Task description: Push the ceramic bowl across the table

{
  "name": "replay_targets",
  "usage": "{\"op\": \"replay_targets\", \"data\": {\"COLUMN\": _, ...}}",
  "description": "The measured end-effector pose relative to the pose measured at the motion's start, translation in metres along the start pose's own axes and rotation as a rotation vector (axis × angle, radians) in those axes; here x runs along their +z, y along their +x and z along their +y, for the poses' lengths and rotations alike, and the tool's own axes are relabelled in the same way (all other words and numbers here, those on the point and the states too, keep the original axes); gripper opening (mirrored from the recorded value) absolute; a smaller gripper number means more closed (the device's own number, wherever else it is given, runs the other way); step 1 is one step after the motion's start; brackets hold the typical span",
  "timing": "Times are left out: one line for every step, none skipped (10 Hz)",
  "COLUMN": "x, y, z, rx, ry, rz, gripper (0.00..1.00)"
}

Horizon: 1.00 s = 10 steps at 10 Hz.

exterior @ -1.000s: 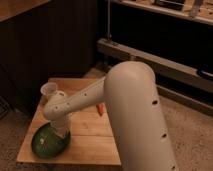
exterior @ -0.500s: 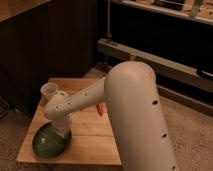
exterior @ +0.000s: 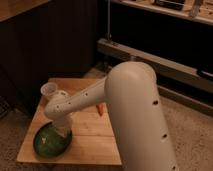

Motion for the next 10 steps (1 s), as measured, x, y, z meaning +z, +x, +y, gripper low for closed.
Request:
{"op": "replay_targets", "data": {"x": 0.0002, "y": 0.0003, "z": -0.0008, "rx": 0.001, "ry": 0.000, "rz": 0.001, "gripper": 0.09}}
{"op": "replay_targets", "data": {"x": 0.0001, "y": 0.0006, "z": -0.0014, "rx": 0.001, "ry": 0.001, "rz": 0.001, "gripper": 0.09}}
{"op": "replay_targets", "data": {"x": 0.0002, "y": 0.0012, "z": -0.0019, "rx": 0.002, "ry": 0.001, "rz": 0.002, "gripper": 0.09}}
{"op": "replay_targets", "data": {"x": 0.0002, "y": 0.0019, "z": -0.0030, "rx": 0.003, "ry": 0.001, "rz": 0.002, "gripper": 0.09}}
{"op": "replay_targets", "data": {"x": 0.0002, "y": 0.0021, "z": -0.0034, "rx": 0.004, "ry": 0.001, "rz": 0.002, "gripper": 0.09}}
{"op": "replay_targets", "data": {"x": 0.0006, "y": 0.0029, "z": -0.0041, "rx": 0.005, "ry": 0.000, "rz": 0.004, "gripper": 0.09}}
{"op": "replay_targets", "data": {"x": 0.0004, "y": 0.0033, "z": -0.0047, "rx": 0.006, "ry": 0.000, "rz": 0.004, "gripper": 0.09}}
{"op": "replay_targets", "data": {"x": 0.0005, "y": 0.0041, "z": -0.0054, "rx": 0.007, "ry": 0.000, "rz": 0.005, "gripper": 0.09}}
{"op": "replay_targets", "data": {"x": 0.0006, "y": 0.0047, "z": -0.0065, "rx": 0.008, "ry": 0.000, "rz": 0.007, "gripper": 0.09}}
{"op": "replay_targets", "data": {"x": 0.0006, "y": 0.0052, "z": -0.0069, "rx": 0.009, "ry": 0.000, "rz": 0.008, "gripper": 0.09}}
